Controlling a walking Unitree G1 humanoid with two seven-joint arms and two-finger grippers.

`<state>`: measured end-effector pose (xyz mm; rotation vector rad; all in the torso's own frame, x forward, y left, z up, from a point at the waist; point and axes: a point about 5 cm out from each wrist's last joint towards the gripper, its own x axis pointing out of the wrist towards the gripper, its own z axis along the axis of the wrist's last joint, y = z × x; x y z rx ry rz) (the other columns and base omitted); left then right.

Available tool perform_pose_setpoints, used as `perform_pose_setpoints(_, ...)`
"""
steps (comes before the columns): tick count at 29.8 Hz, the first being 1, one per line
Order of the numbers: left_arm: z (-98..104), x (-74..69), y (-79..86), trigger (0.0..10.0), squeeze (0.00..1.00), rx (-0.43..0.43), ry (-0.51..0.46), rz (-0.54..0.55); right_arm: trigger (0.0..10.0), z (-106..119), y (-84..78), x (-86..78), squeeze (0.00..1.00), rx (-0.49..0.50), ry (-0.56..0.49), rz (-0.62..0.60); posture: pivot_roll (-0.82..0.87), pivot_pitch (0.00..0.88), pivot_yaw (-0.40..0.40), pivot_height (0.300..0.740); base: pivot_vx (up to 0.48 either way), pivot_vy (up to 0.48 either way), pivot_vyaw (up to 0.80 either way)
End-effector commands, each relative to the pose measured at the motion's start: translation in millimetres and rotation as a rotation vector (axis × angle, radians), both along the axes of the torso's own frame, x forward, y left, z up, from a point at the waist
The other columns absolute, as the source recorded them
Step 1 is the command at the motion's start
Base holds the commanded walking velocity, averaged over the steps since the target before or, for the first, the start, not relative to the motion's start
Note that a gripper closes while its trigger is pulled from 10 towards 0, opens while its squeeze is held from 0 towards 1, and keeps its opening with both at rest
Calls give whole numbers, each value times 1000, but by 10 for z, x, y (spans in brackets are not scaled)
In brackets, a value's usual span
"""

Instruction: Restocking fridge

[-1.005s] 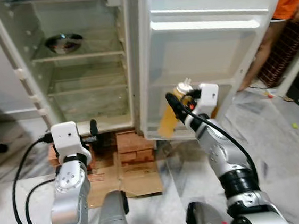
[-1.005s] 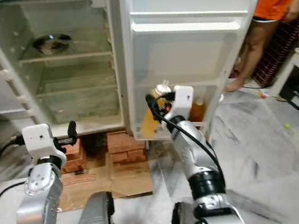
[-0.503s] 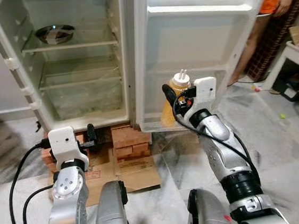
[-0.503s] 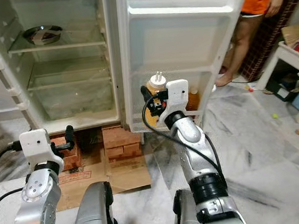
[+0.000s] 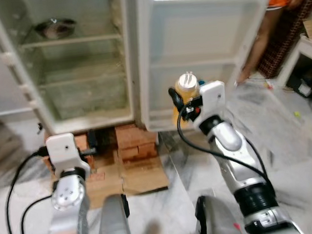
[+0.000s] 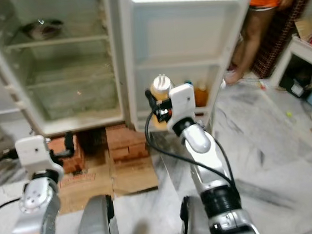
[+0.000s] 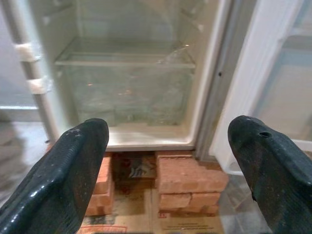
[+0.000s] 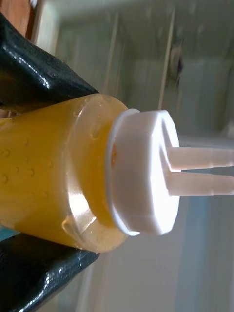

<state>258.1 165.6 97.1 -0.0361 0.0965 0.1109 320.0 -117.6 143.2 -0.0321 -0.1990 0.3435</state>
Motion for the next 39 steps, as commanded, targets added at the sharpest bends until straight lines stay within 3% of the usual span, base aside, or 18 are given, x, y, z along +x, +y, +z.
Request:
perform_pose_setpoints(1,45,2,81,10000,0,21,-15,19,10000,179,116,3,0,7,-79,36,78,10,-51,580,334,0,0)
perform_pose_setpoints(29,34,4,66,10000,0,24,-11,14,10000,232,167,-26,0,5,-100,90,73,4,-50,580,413,0,0)
perform_pose_setpoints(39,22,-3,82,10000,0,32,-1,44,10000,129,279,-125,0,22,-35,228,73,3,-51,580,71,0,0)
